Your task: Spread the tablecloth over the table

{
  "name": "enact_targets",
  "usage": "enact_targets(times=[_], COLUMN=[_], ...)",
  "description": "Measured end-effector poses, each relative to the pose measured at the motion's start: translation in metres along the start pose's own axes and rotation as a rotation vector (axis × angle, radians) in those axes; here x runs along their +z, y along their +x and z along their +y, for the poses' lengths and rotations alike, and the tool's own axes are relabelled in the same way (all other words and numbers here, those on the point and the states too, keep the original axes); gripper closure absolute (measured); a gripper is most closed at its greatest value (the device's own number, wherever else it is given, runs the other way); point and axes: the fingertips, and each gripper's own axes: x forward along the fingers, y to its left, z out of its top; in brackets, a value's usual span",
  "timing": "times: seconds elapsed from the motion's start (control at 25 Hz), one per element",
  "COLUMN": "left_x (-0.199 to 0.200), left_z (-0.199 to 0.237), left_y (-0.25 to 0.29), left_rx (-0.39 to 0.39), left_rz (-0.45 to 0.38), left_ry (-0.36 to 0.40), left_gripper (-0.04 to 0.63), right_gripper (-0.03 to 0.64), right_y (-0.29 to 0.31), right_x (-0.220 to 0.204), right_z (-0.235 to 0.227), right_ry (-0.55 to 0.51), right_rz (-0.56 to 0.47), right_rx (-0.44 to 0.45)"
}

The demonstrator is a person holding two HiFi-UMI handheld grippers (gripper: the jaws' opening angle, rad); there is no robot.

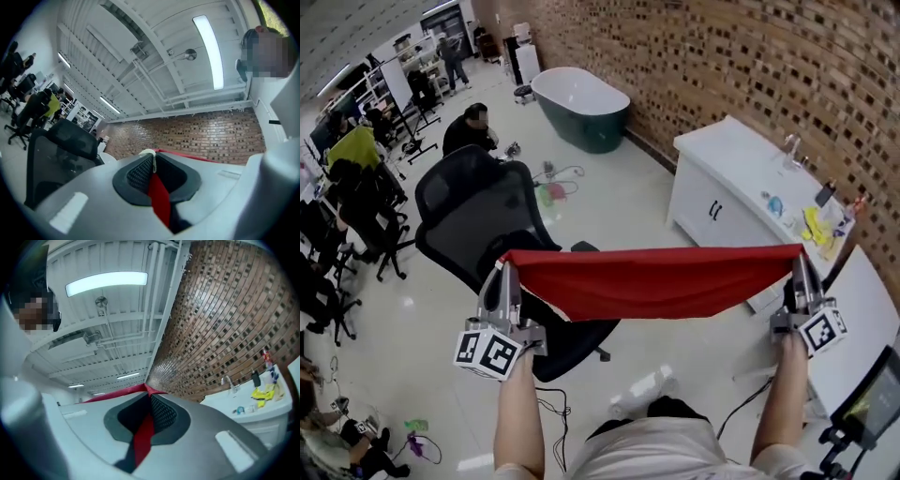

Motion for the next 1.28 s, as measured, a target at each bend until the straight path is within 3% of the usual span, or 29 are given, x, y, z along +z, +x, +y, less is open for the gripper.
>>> enact_targets(times=[0.28, 0.48, 0.6, 0.8, 1.04, 1.28], left_x=[-0.060, -0.117, -0.157, -0.211, -0.257, -0.296], left_z=[-0.081, -0.178, -0.237, -0.364, -0.487, -0.583], left_y=[0.077, 0.137, 0.162, 0.196, 0.202, 0.192], left_rx=[-0.193, -0.369, -0.457, -0.609, -0.815, -1.024], left_rz=[0.115, 0.207, 0.253, 0.312, 0.352, 0.429], left_ry=[-0.027, -0.028, -0.066, -0.080, -0.107, -0.156], left_gripper=[0.572, 0.572, 0.572, 0.574, 0.572, 0.572], right_gripper=[0.604, 0.604, 0.604, 0.604, 0.604, 0.604], right_y=[-0.104, -0.196, -0.251, -0.355, -0.464, -0.550], right_x=[0.050, 0.095, 0.116, 0.161, 0.192, 0.195], right_z=[-0.055, -0.098, -0.121, -0.154, -0.156, -0.110], right_ry=[-0.118, -0.238, -0.285, -0.337, -0.373, -0.406], right_rz=[-0.048, -0.090, -0.108, -0.168, -0.244, -0.283], right_rx=[-0.220, -0.401, -0.503, -0.677, -0.879, -1.113])
